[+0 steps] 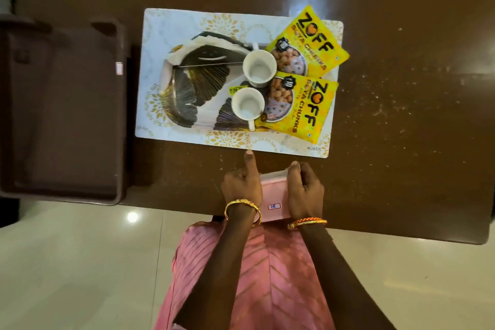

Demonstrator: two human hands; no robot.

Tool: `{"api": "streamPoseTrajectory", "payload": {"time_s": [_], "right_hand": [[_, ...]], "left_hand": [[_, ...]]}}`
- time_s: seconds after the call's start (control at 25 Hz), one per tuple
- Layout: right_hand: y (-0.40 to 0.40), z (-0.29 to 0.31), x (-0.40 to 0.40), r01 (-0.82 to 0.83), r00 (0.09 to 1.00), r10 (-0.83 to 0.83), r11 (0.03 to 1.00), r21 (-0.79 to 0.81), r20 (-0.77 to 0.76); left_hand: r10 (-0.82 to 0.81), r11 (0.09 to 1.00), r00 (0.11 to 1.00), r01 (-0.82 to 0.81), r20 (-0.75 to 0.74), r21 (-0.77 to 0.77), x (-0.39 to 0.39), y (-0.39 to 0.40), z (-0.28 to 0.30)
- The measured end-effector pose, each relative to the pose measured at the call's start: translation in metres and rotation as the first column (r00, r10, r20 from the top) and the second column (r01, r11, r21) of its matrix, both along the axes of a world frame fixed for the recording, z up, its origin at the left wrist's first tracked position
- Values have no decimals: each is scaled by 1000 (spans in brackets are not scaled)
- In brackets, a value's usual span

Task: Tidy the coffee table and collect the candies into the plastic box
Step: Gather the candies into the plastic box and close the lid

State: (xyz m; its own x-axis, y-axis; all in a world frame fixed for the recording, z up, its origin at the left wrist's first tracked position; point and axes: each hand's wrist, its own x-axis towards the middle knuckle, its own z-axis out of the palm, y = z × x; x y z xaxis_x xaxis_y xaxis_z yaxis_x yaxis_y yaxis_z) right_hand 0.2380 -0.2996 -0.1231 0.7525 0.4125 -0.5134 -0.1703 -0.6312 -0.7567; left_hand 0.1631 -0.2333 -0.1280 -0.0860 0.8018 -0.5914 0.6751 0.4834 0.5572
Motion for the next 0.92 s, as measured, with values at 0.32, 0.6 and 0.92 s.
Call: {"api": "streamPoseTrajectory", "payload": {"time_s": [0.32, 0.6, 0.92], "right_hand": [[79, 6, -56, 180, 976, -189, 980, -91, -106], [135, 20, -76, 118, 967, -130, 991, -69, -219], [181, -5, -90, 307, 940, -297, 951, -33, 166]], "left_hand": [[120, 968, 939, -38, 323, -248, -76, 60, 12], [87, 988, 939, -38, 333, -150, -83, 136, 15], [-156, 979, 924, 191, 350, -69, -69, 204, -16]]}}
